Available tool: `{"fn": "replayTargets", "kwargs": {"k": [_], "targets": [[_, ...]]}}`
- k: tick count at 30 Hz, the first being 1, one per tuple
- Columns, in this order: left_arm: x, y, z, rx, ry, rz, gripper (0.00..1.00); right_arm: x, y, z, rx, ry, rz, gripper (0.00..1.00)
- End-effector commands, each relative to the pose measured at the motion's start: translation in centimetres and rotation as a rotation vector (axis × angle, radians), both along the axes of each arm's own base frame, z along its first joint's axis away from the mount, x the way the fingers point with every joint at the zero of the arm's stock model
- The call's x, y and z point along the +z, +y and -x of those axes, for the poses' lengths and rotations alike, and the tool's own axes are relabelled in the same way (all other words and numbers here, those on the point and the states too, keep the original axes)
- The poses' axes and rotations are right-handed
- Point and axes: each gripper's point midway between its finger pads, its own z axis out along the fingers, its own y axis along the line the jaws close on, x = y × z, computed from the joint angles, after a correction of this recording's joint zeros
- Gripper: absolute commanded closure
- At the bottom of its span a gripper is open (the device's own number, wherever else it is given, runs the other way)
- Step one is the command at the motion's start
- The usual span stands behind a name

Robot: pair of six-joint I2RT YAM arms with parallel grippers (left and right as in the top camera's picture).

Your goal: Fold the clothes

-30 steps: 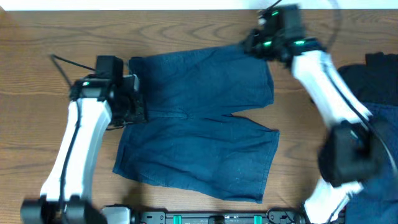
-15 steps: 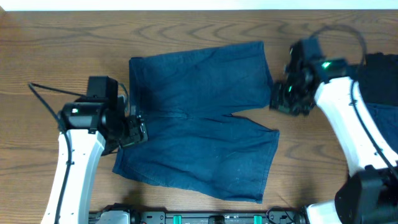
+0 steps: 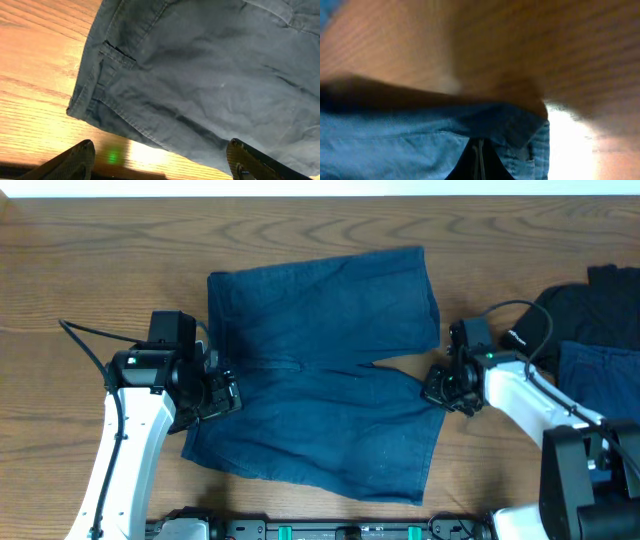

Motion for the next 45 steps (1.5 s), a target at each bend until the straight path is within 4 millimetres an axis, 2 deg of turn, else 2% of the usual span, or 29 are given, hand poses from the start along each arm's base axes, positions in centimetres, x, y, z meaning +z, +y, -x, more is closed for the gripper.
{"fn": "replayTargets", "kwargs": {"k": [1, 5, 8, 11, 13, 15, 17, 19, 23, 26, 28, 31, 34, 40, 45], "targets": [[-0.1, 0.3, 0.0, 0.011, 0.003, -0.011, 0.14, -2.7, -3.5, 0.3, -0.168, -0.007, 0.143, 0.99], [-0.1, 0.3, -0.2, 0.011, -0.005, -0.011, 0.14, -2.5, -5.1, -3.3, -0.24, -0.142, 0.148, 0.99], [0.0, 0.3, -0.4, 0.011, -0.013, -0.011, 0.13, -1.9, -5.4, -6.0, -0.27, -0.235, 0.101, 0.99], [0.0, 0.3, -0.4, 0.011, -0.014, -0.011, 0.13, -1.0, -5.3, -7.6, -0.275, -0.279, 0.061, 0.99], [-0.1, 0.3, -0.2, 0.011, -0.006, -0.011, 0.13, 0.0, -4.9, -8.3, -0.209, -0.301, 0.029, 0.98], [-0.1, 0.3, 0.1, 0.011, 0.008, -0.012, 0.13, 1.2, -5.0, -8.4, -0.171, -0.303, 0.008, 0.82], [-0.1, 0.3, 0.7, 0.011, 0.03, -0.013, 0.13, 2.8, -5.5, -8.2, -0.147, -0.299, -0.003, 0.67], [-0.2, 0.3, 1.4, 0.01, 0.059, -0.014, 0.13, 4.9, -6.2, -7.9, -0.111, -0.307, -0.005, 0.59], [-0.9, 0.4, 3.1, 0.03, 0.133, -0.014, 0.13, 9.1, -7.4, -6.1, -0.077, -0.312, -0.024, 0.54], [-2.6, 0.3, 4.7, 0.082, 0.195, -0.011, 0.1, 11.1, -7.9, -3.9, -0.074, -0.3, -0.017, 0.51], [-3.9, -0.1, 4.9, 0.125, 0.204, 0.014, 0.08, 11.9, -8.0, -2.4, -0.08, -0.284, -0.017, 0.5], [-5.5, -0.2, 5.4, 0.193, 0.222, 0.02, 0.08, 12.5, -7.6, -0.6, -0.079, -0.253, -0.024, 0.49], [-7.2, -0.2, 5.8, 0.235, 0.223, 0.02, 0.09, 12.3, -7.2, 1.1, -0.079, -0.194, -0.037, 0.49], [-10.1, -0.1, 6.6, 0.297, 0.244, 0.014, 0.32, 11.6, -6.8, 3.0, -0.072, -0.111, -0.046, 0.48], [-12.5, -0.2, 6.9, 0.342, 0.284, 0.008, 0.43, 11.5, -6.7, 3.5, -0.059, -0.09, -0.047, 0.48]]}}
